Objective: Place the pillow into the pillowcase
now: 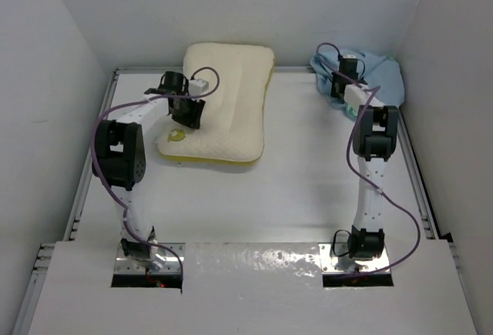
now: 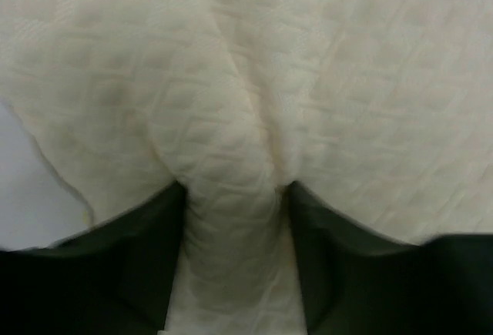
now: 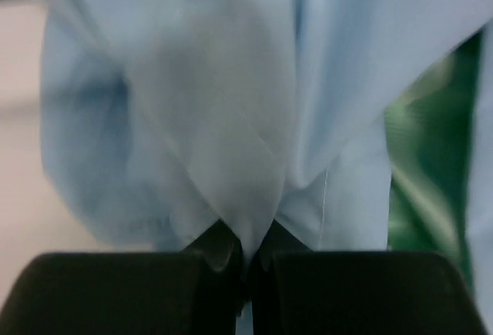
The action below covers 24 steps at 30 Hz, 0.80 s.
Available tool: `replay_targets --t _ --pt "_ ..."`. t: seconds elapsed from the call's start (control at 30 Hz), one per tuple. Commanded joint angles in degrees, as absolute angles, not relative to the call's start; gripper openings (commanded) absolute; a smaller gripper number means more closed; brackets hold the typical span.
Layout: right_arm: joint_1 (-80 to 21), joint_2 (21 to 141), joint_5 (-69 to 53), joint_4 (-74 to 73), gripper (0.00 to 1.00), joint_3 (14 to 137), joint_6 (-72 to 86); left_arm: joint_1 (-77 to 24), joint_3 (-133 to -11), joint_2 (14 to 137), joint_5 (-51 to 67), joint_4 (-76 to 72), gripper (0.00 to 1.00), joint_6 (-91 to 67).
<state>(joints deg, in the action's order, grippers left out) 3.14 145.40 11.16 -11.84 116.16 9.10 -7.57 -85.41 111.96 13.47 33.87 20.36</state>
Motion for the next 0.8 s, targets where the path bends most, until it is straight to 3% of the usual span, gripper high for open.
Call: replay_targets --t 0.0,0.03,0.13,0.27,0.3,0.33,0.37,0.4,0.43,0.47,0.5,0.67,0.7,0.73,0.77 --pt "0.3 133.6 0.4 -10.6 0.00 107.5 7.2 -7.1 -76.9 110.3 8.5 31.6 0.28 24.2" --pt "-1.9 130.7 -1.6 -9.9 0.00 103.7 4.8 -6.5 -75.2 108.6 6.6 29.4 0.00 24.4" --pt "-8.3 116.5 -13.7 -8.3 0.00 84.1 -4.1 1.4 -70.9 105.3 2.2 26.6 0.00 28.6" --pt "-17.3 95.9 -28.4 -10.1 0.00 71.4 -6.6 13.7 -73.4 104.3 -1.2 21.0 0.00 33.9" --pt "-17.5 93.5 -31.1 -7.8 0.01 69.8 -4.5 15.0 -78.0 104.8 -0.9 22.1 0.07 36.7" --pt "-17.4 91.3 -30.2 -6.6 0.18 68.1 1.0 15.5 -80.4 105.5 -0.9 22.8 0.17 38.1" --pt "-17.1 89.7 -27.0 -5.7 0.50 66.1 3.1 15.3 -82.2 105.7 -0.4 23.5 0.28 39.7" --pt "-16.8 88.1 -23.3 -5.5 0.90 66.0 4.1 14.9 -86.0 105.8 2.9 25.4 0.56 42.1" --pt "-16.4 88.2 -17.6 -6.1 0.99 67.1 3.6 14.0 -88.0 106.0 5.0 26.8 0.77 42.8" --pt "-16.4 88.8 -14.9 -7.1 0.99 68.3 2.9 13.5 -89.9 106.3 6.7 28.2 0.94 43.2" --pt "-16.4 91.4 -12.4 -9.5 0.99 69.9 2.0 12.8 -93.7 106.5 10.1 31.3 1.00 43.3" --pt "-16.9 101.1 -9.9 -12.7 0.98 80.8 9.7 7.8 -98.5 106.3 16.2 37.3 1.00 40.1" --pt "-17.0 102.3 -11.4 -11.6 0.92 81.0 10.5 4.5 -98.6 105.5 16.7 41.3 0.97 41.6" --pt "-17.6 104.7 -12.6 -11.7 0.76 81.7 11.9 2.2 -98.6 105.1 17.1 43.5 0.95 42.4" --pt "-17.9 105.7 -15.0 -13.6 0.69 82.4 12.6 0.2 -98.2 104.7 18.1 47.4 0.92 43.8"
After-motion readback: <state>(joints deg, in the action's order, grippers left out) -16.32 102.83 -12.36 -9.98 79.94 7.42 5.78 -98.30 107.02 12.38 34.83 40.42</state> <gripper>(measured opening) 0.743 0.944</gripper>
